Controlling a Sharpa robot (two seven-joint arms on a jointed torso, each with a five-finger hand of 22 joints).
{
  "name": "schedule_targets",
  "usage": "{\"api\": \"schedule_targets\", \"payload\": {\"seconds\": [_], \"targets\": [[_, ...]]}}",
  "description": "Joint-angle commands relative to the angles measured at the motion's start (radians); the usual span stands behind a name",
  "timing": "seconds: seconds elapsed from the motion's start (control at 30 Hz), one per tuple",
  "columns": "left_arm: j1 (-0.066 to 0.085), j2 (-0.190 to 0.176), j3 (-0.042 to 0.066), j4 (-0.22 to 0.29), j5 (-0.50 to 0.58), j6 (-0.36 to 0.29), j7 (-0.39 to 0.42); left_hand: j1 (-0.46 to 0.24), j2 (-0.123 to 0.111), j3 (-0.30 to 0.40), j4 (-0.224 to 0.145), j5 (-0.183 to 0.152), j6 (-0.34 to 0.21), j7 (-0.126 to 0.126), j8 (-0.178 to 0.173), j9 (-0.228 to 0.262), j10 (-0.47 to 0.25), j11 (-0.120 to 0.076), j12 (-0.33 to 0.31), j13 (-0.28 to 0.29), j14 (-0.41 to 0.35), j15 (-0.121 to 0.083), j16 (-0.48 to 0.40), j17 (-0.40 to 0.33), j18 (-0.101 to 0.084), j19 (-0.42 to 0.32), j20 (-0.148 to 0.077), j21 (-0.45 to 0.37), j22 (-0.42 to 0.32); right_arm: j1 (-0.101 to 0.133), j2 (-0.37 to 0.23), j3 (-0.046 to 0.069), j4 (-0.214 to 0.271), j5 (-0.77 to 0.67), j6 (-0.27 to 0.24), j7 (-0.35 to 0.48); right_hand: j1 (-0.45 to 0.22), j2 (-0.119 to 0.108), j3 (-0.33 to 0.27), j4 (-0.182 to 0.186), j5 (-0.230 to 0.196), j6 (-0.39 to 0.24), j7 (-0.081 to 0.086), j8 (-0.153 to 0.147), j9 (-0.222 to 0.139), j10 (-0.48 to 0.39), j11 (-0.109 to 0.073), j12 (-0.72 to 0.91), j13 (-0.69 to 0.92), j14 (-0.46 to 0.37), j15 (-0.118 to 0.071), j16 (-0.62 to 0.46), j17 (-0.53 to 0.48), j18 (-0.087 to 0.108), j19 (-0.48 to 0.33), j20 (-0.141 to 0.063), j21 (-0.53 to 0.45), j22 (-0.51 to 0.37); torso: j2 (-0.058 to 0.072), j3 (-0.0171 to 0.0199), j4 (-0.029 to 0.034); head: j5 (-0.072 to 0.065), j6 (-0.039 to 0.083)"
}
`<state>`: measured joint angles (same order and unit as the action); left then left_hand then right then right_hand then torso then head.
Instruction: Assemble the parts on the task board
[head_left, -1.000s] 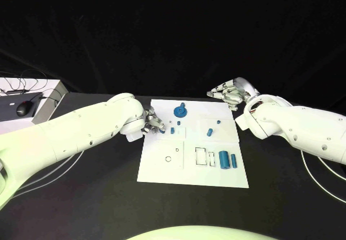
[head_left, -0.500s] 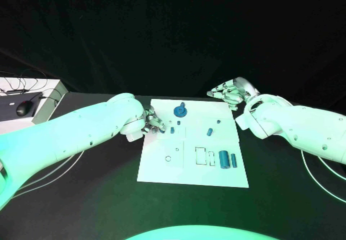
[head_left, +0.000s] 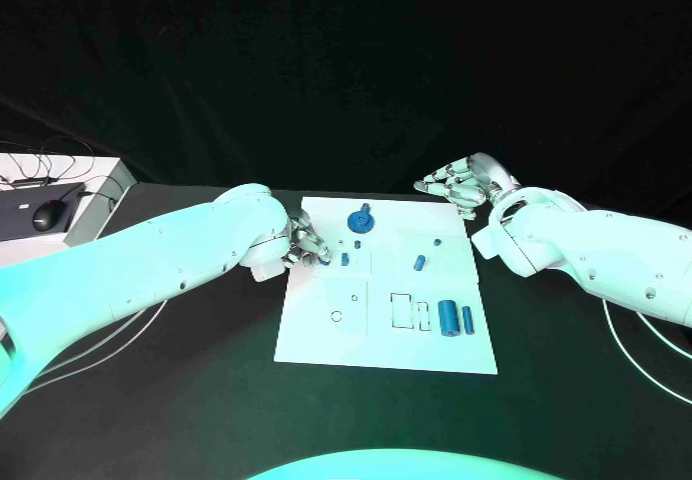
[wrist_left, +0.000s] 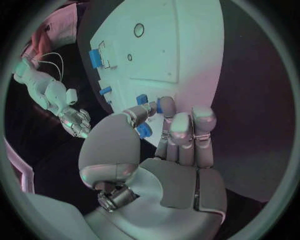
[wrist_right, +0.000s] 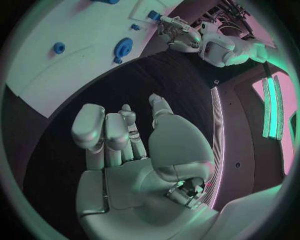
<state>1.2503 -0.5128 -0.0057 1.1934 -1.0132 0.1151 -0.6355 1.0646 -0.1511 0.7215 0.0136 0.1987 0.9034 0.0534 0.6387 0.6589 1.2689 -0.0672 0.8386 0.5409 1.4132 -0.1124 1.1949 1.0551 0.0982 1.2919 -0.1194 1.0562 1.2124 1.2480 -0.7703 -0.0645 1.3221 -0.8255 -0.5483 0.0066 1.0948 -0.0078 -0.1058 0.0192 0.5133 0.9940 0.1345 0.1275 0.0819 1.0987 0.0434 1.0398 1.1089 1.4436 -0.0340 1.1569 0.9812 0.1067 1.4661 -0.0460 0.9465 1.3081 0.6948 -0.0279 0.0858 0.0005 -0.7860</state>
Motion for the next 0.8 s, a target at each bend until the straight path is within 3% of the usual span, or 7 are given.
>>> {"api": "schedule_targets", "payload": {"seconds": [0.03, 0.8], "targets": [[-0.007, -0.001, -0.005, 0.0, -0.024, 0.068, -0.017, 0.014, 0.006, 0.069, -0.074, 0.005, 0.058, -0.049, -0.007, 0.067, 0.006, -0.004, -0.006, 0.001, 0.005, 0.001, -0.001, 0.002, -0.011, 0.007, 0.002, 0.004, 0.002, 0.0, 0.0, 0.001, 0.002, -0.005, 0.01, 0.008, 0.0, 0.008, -0.001, -0.005, 0.003, 0.001, 0.007, -0.005, 0.001, -0.001, -0.004, -0.005, 0.001, -0.003, -0.005, -0.001, 0.001, 0.007, 0.05, -0.007, -0.001, 0.124, 0.0, -0.0004, 0.0004, 0.0, -0.001], [-0.007, 0.023, -0.004, -0.024, -0.026, 0.043, -0.017, 0.011, 0.012, 0.063, -0.069, 0.014, 0.058, -0.05, -0.009, 0.072, 0.006, -0.005, -0.007, 0.005, 0.005, 0.001, -0.003, 0.002, -0.011, 0.007, 0.003, 0.004, 0.002, 0.0, 0.001, 0.001, 0.002, -0.005, 0.01, 0.008, 0.0, 0.008, -0.001, -0.005, 0.003, 0.001, 0.007, -0.005, 0.001, -0.001, -0.004, -0.005, 0.001, -0.003, -0.005, -0.001, 0.001, 0.007, 0.05, -0.007, -0.001, 0.124, 0.001, 0.0009, -0.0008, 0.002, 0.002]]}}
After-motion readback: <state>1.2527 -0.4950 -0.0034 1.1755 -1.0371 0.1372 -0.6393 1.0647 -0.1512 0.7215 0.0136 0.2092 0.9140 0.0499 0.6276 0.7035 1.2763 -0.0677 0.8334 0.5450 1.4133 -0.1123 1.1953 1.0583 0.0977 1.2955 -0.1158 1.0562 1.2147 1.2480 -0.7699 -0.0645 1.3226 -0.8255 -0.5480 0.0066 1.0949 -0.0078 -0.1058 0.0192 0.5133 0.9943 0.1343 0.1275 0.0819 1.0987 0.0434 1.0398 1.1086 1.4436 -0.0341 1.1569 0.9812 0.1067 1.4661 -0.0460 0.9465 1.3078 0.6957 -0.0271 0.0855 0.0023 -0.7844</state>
